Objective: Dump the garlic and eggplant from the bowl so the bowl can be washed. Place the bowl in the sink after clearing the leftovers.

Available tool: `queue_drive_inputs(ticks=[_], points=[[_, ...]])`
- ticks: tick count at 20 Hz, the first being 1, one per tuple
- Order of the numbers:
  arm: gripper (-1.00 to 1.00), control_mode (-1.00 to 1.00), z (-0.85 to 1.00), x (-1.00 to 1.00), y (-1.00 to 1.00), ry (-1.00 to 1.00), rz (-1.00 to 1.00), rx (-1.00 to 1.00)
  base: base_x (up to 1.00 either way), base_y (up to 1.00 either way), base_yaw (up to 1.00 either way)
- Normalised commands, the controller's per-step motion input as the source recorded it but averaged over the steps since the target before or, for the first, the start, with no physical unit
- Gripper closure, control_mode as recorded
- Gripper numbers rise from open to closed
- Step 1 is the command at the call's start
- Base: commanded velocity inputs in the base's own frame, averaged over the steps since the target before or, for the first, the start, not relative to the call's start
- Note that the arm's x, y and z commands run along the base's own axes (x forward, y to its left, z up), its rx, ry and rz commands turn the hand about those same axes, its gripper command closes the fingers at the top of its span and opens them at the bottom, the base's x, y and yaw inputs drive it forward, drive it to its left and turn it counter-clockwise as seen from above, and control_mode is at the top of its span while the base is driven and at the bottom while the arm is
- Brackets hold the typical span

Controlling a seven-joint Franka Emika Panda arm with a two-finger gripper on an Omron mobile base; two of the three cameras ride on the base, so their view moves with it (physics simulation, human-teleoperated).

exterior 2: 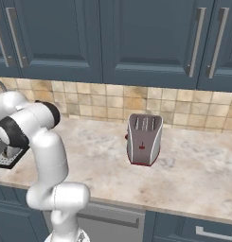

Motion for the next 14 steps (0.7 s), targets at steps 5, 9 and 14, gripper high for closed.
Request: queue_drive_inputs(ticks=[5, 9, 14], points=[[1.0, -1.0, 0.14, -0.11, -0.7, -0.11, -0.02, 0.11, 0.0, 0.0, 0.0], [1.0, -1.0, 0.38, -0.27, -1.0, -0.23, -0.02, 0.27, 0.0, 0.0, 0.0], [1.0, -1.0, 0.41, -0.25, -1.0, -0.13, -0.05, 0.35, 0.0, 0.0, 0.0]])
